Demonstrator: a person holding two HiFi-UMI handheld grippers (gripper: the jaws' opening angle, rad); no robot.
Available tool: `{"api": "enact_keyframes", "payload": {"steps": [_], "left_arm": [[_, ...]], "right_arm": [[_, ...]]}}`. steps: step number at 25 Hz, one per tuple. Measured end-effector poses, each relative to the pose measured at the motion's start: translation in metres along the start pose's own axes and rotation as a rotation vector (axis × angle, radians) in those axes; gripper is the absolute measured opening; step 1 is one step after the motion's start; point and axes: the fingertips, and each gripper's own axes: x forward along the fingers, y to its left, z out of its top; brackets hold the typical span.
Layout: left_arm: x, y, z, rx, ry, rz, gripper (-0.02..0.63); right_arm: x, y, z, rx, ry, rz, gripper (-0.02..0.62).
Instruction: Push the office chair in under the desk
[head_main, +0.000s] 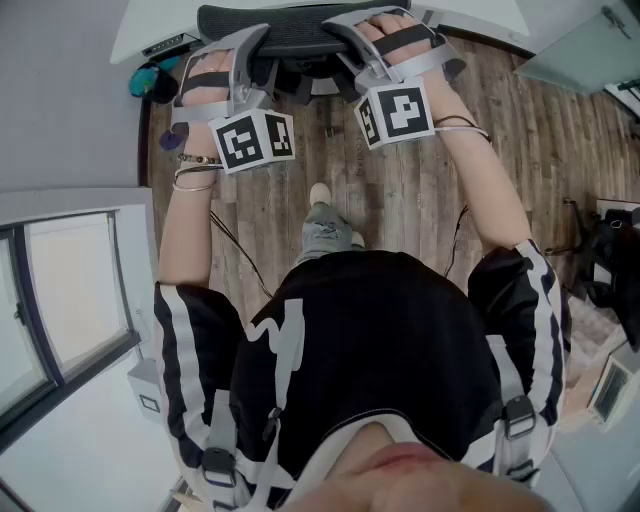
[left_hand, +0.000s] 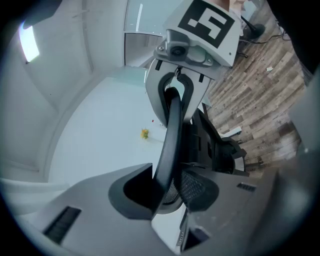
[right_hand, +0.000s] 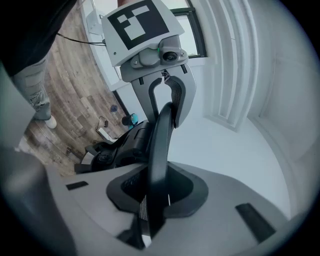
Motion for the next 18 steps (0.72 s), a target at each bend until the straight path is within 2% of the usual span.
{"api": "enact_keyframes", "payload": {"steps": [18], "left_arm": [[0.041, 0.008, -0.014, 0.013, 0.009, 0.011, 0.129]], "right_arm": [[0.038, -0.010, -0.022, 0.005, 0.019, -0.004, 0.075]]}}
